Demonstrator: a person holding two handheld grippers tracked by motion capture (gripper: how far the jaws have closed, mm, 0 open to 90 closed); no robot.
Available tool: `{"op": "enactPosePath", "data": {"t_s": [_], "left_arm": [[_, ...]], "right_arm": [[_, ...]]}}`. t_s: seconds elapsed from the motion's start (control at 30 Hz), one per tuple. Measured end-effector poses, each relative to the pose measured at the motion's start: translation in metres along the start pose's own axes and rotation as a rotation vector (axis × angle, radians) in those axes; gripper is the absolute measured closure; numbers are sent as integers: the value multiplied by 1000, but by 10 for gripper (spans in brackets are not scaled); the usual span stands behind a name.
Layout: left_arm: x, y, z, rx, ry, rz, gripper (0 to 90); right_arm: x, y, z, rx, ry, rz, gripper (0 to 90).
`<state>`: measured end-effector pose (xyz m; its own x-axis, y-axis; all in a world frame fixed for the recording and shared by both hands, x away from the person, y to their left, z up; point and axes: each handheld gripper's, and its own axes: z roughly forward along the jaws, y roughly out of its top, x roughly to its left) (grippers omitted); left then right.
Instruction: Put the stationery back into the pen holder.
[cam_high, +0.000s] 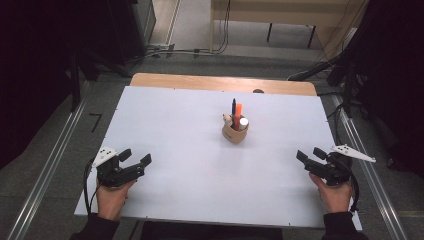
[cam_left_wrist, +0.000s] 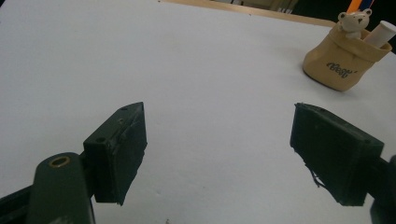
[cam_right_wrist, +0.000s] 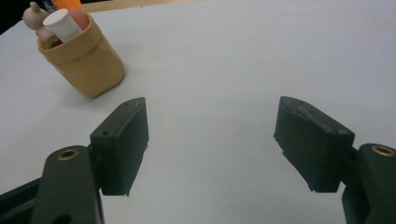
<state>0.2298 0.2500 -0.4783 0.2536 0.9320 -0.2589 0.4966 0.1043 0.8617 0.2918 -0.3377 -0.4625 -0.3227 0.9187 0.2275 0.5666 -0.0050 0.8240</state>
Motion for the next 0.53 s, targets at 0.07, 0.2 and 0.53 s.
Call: {"op": "enactPosePath", "data": {"t_s": [0.07, 0.2, 0.53], "left_arm": [[1, -1, 0, 2, 4, 3, 191], [4, -1, 1, 8, 17, 3, 191], [9, -3, 6, 23, 69, 35, 191]], "right_arm": [[-2, 0, -1, -2, -4, 2, 243], [-6, -2, -4, -4, -18, 6, 243], [-14, -5, -3, 0, -75, -20, 207]]}}
